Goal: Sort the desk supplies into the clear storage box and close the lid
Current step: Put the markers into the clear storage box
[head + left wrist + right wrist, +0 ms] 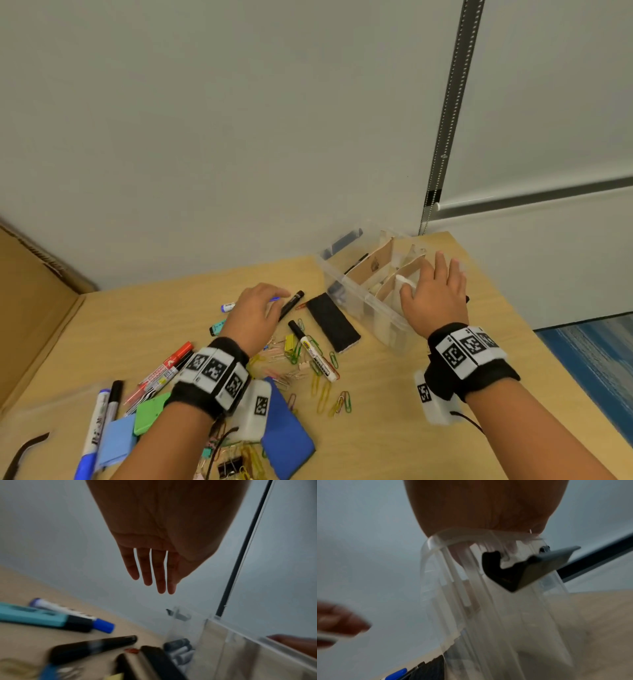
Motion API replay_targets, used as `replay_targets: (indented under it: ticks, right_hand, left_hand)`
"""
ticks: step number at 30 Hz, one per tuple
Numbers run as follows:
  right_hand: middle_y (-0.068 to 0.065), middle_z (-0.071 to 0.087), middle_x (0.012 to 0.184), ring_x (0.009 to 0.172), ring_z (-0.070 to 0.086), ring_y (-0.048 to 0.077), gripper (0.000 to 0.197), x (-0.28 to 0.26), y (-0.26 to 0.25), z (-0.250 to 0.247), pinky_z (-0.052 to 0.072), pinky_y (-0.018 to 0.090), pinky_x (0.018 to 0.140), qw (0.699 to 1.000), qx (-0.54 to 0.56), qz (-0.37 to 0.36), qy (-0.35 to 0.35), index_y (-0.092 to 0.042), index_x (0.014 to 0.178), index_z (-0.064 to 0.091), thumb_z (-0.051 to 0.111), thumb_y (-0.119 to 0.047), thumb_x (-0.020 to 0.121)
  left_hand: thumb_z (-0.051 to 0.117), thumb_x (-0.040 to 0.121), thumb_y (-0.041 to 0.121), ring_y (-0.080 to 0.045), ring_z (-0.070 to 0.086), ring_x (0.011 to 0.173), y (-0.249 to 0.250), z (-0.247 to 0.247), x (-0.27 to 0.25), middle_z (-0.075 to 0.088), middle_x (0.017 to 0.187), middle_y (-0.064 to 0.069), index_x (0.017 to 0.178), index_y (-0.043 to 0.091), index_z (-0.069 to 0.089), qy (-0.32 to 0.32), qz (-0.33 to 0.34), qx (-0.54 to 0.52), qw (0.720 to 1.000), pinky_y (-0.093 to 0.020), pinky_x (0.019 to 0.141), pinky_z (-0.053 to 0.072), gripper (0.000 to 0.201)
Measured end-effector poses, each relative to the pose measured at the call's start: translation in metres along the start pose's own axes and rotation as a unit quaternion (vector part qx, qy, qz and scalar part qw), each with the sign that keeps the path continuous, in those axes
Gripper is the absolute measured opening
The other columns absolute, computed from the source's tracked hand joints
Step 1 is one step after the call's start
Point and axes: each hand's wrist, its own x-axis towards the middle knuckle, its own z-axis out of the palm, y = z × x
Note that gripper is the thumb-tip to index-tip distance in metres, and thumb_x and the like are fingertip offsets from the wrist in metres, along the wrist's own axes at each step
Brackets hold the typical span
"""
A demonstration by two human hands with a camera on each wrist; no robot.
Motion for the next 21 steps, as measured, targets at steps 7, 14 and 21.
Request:
replay_targets:
  ticks: [7, 14, 21]
  right_hand:
    - [-0.001, 0.053, 0.112, 0.11, 0.048, 0.018, 0.023, -0.05, -0.057, -0.001, 0.046, 0.035, 0.094, 0.958, 0.053, -0.259, 0.111, -0.019, 0.108, 0.056, 0.046, -0.026, 0.089]
    - [0.0, 0.054, 0.113, 0.095, 0.052, 0.016, 0.026, -0.073, -0.098, 0.064, 0.042, 0.027, 0.069, 0.947, -0.018, -0.296, -0.127, -0.019, 0.119, 0.047, 0.041, -0.029, 0.096]
    - [0.007, 0.048, 0.128, 0.109, 0.054, 0.026, 0.035, -0.074, -0.097, 0.093, 0.048, 0.037, 0.08, 0.95, -0.09, -0.213, -0.209, -0.015, 0.129, 0.04, 0.04, -0.029, 0.097]
  left_hand:
    - [0.046, 0.096, 0.026, -0.019, 0.045, 0.121, -0.065, -0.002, -0.029, 0.053, 0.133, 0.003, 0.122, 0.029, 0.056, -0.046, -0.117, 0.122, 0.984, -0.035, 0.101, 0.042, 0.029]
    - [0.047, 0.095, 0.032, -0.022, 0.056, 0.111, -0.048, 0.018, 0.011, 0.058, 0.123, -0.001, 0.122, 0.021, 0.056, -0.152, -0.116, 0.222, 0.956, -0.036, 0.089, 0.05, 0.031]
    - [0.047, 0.094, 0.022, -0.025, 0.063, 0.094, -0.05, 0.036, 0.038, 0.064, 0.104, -0.007, 0.109, 0.012, 0.056, -0.207, -0.159, 0.264, 0.929, -0.032, 0.069, 0.047, 0.02]
